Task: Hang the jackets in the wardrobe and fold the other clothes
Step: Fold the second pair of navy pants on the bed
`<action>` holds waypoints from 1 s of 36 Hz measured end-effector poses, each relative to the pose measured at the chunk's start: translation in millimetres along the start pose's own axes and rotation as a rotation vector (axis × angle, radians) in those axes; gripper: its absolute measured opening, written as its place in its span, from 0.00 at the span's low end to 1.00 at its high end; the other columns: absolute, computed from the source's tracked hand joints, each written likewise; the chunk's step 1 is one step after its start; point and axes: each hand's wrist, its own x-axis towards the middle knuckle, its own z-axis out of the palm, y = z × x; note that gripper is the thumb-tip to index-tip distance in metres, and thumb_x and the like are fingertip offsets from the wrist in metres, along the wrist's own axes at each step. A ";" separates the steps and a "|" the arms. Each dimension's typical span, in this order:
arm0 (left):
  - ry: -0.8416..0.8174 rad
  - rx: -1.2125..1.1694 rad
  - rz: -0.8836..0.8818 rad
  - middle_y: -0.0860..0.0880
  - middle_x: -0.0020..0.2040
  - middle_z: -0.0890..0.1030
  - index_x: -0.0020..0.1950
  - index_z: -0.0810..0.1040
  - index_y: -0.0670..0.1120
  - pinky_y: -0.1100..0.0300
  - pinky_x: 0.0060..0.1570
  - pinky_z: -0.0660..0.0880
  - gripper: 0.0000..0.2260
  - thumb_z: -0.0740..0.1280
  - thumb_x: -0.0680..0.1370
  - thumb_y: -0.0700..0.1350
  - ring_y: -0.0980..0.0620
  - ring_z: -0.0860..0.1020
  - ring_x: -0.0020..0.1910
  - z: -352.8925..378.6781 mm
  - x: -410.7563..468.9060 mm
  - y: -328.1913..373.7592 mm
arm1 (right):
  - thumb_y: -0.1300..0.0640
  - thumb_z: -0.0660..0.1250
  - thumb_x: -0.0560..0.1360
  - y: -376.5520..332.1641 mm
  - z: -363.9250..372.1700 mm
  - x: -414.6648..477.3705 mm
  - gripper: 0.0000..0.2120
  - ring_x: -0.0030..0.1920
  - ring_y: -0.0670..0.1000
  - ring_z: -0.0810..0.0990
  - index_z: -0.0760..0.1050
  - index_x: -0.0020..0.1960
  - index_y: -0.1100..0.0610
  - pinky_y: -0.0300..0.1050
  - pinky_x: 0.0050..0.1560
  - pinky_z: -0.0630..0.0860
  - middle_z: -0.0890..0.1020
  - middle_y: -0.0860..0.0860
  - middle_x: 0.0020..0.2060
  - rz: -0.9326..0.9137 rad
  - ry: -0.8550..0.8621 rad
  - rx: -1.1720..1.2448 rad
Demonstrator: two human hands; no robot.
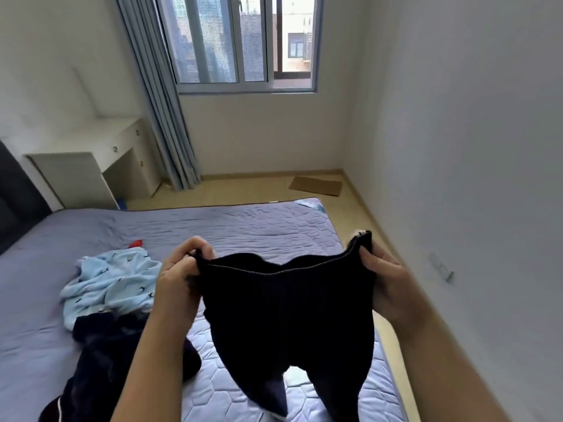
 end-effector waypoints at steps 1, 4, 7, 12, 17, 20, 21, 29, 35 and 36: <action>-0.062 -0.064 -0.015 0.49 0.30 0.70 0.30 0.73 0.48 0.65 0.26 0.63 0.09 0.56 0.59 0.36 0.54 0.67 0.26 6.0 -0.1 0.6 | 0.56 0.67 0.71 4.1 4.0 3.2 0.04 0.36 0.45 0.80 0.80 0.45 0.53 0.36 0.38 0.77 0.80 0.48 0.37 0.014 -0.020 0.021; -0.237 -0.155 -0.083 0.48 0.29 0.73 0.30 0.72 0.47 0.65 0.28 0.67 0.09 0.56 0.61 0.35 0.52 0.70 0.26 24.6 0.0 -1.6 | 0.53 0.76 0.68 15.1 14.5 12.8 0.12 0.40 0.52 0.77 0.77 0.48 0.56 0.48 0.51 0.76 0.76 0.54 0.39 0.077 -0.098 0.070; -0.370 -0.150 -0.109 0.41 0.33 0.78 0.31 0.73 0.47 0.58 0.36 0.75 0.11 0.55 0.62 0.34 0.44 0.77 0.33 35.5 0.3 -4.0 | 0.56 0.68 0.76 21.1 18.1 17.6 0.12 0.51 0.65 0.79 0.71 0.54 0.60 0.69 0.62 0.67 0.79 0.64 0.52 0.123 -0.266 0.058; -0.379 -0.055 -0.017 0.43 0.40 0.80 0.35 0.74 0.48 0.50 0.48 0.72 0.12 0.56 0.65 0.34 0.44 0.78 0.42 37.7 1.7 -3.0 | 0.55 0.67 0.77 19.9 22.2 17.2 0.08 0.53 0.62 0.80 0.73 0.53 0.57 0.63 0.58 0.73 0.79 0.62 0.55 0.100 -0.261 0.001; -0.479 0.299 0.183 0.55 0.58 0.76 0.43 0.79 0.54 0.60 0.59 0.71 0.12 0.63 0.73 0.37 0.53 0.73 0.64 56.0 -2.5 -3.8 | 0.58 0.66 0.76 28.5 41.9 22.6 0.07 0.60 0.60 0.75 0.79 0.53 0.53 0.56 0.64 0.70 0.77 0.60 0.59 -0.034 -0.203 -0.277; -0.488 0.379 0.285 0.56 0.62 0.74 0.47 0.80 0.53 0.59 0.64 0.67 0.13 0.64 0.73 0.35 0.54 0.67 0.71 56.7 -3.3 -2.2 | 0.60 0.66 0.75 26.6 44.4 21.9 0.04 0.56 0.54 0.76 0.75 0.46 0.52 0.47 0.58 0.73 0.79 0.53 0.57 -0.040 -0.217 -0.372; -0.484 0.437 0.320 0.55 0.64 0.74 0.49 0.80 0.52 0.56 0.66 0.66 0.12 0.64 0.74 0.35 0.53 0.65 0.72 56.3 -2.9 -2.0 | 0.60 0.66 0.74 24.7 44.1 20.8 0.05 0.52 0.50 0.76 0.74 0.45 0.51 0.42 0.53 0.74 0.79 0.50 0.53 -0.031 -0.232 -0.391; -0.262 0.669 0.250 0.61 0.59 0.76 0.58 0.72 0.58 0.56 0.63 0.70 0.17 0.72 0.74 0.43 0.63 0.73 0.61 57.4 -5.8 -0.9 | 0.68 0.64 0.74 23.3 39.2 16.3 0.10 0.49 0.46 0.80 0.72 0.44 0.53 0.36 0.49 0.75 0.82 0.47 0.47 -0.027 -0.275 -0.384; -0.388 0.608 0.314 0.56 0.54 0.79 0.51 0.74 0.49 0.65 0.54 0.74 0.09 0.69 0.73 0.50 0.54 0.79 0.53 39.6 -24.1 3.7 | 0.66 0.67 0.72 21.5 26.7 17.2 0.09 0.48 0.51 0.79 0.74 0.40 0.52 0.40 0.50 0.77 0.82 0.52 0.49 -0.114 -0.103 -0.373; -0.441 0.679 0.358 0.57 0.54 0.79 0.50 0.75 0.49 0.68 0.53 0.72 0.10 0.69 0.73 0.52 0.54 0.78 0.54 36.8 -26.4 3.6 | 0.65 0.67 0.72 22.1 24.8 18.3 0.09 0.48 0.51 0.79 0.74 0.40 0.52 0.40 0.49 0.77 0.82 0.52 0.49 -0.127 -0.085 -0.375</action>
